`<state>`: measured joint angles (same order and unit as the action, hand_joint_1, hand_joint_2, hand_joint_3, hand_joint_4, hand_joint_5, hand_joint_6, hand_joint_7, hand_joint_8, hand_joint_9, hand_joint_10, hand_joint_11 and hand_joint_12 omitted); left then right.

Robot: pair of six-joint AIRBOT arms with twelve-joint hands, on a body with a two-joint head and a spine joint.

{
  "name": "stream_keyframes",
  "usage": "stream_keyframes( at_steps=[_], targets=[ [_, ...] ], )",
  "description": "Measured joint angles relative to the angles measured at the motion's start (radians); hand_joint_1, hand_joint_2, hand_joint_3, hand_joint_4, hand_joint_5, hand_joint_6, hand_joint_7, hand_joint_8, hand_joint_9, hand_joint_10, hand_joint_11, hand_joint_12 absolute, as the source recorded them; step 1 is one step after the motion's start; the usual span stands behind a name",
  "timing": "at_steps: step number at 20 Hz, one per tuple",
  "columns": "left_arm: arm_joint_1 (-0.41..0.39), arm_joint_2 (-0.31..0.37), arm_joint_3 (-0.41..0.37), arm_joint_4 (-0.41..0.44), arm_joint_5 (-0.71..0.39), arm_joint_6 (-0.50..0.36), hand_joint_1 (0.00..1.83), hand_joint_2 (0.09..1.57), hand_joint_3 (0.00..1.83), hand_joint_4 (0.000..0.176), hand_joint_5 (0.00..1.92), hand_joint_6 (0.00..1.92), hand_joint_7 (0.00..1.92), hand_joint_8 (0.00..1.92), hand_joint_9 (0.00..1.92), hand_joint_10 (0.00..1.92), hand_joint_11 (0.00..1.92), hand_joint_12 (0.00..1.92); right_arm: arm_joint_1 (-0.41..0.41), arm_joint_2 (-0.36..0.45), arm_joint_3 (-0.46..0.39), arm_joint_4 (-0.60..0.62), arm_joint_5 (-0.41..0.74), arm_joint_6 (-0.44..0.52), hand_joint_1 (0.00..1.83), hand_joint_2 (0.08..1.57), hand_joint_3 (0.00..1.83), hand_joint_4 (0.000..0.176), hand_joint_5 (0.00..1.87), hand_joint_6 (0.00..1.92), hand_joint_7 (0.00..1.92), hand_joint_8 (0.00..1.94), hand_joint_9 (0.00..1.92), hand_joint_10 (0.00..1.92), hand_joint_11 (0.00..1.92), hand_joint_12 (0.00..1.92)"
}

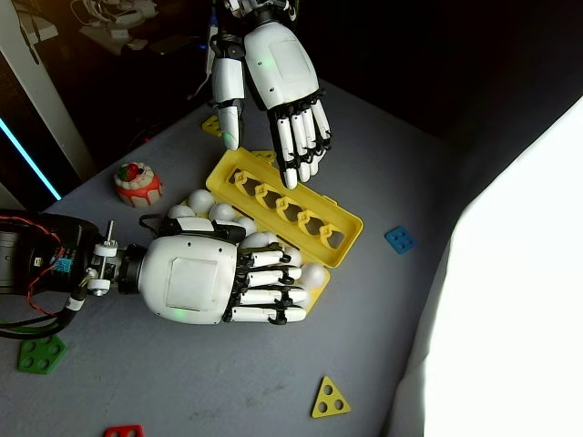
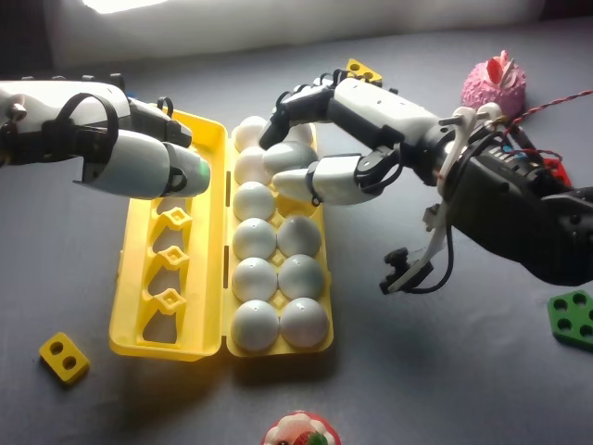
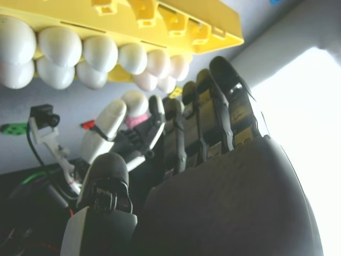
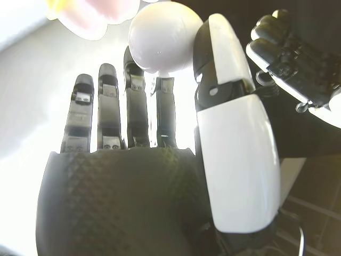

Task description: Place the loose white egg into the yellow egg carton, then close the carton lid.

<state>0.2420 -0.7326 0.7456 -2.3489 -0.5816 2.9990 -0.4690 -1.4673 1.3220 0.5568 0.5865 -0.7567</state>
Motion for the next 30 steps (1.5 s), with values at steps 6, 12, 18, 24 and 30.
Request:
stream_keyframes(
  at_steps=[6,12,18,24,30],
  targets=[
    [-0.002,0.0,-0.001,0.0,0.0,0.0,0.02,1.39,0.0,0.06,0.25,0.0,0.26,0.01,0.25,0.01,0.0,0.85,-0.016,-0.041,0.038,-0.011,0.008,0.002,1.1,1.17,0.0,0.0,0.88,1.16,0.51,0.0,0.21,0.0,0.0,0.13],
    [-0.011,0.0,-0.001,-0.001,-0.002,0.0,0.04,1.39,0.0,0.051,0.27,0.01,0.29,0.01,0.28,0.02,0.0,0.94,-0.033,-0.067,0.073,-0.013,0.032,0.003,1.05,1.2,0.0,0.0,0.82,1.23,0.46,0.0,0.23,0.01,0.0,0.25],
    [-0.012,0.0,0.0,-0.001,-0.005,0.0,0.04,1.4,0.0,0.052,0.24,0.0,0.26,0.0,0.26,0.0,0.0,0.89,-0.033,-0.069,0.077,-0.014,0.039,0.014,0.93,1.03,0.0,0.0,0.58,0.27,0.35,0.0,0.24,0.0,0.0,0.41],
    [-0.017,0.0,0.0,-0.002,-0.005,0.0,0.05,1.38,0.0,0.059,0.27,0.01,0.29,0.01,0.29,0.01,0.0,0.97,-0.033,-0.069,0.079,-0.016,0.042,0.014,0.63,1.01,0.0,0.001,0.29,0.0,0.26,0.0,0.2,0.0,0.0,0.5],
    [-0.052,0.0,0.01,-0.02,-0.02,0.0,0.07,1.38,0.0,0.062,0.23,0.0,0.21,0.0,0.25,0.0,0.0,0.83,-0.011,-0.017,0.08,-0.055,-0.026,0.008,0.45,0.98,0.0,0.002,0.12,0.0,0.18,0.0,0.18,0.0,0.0,0.63]
  ],
)
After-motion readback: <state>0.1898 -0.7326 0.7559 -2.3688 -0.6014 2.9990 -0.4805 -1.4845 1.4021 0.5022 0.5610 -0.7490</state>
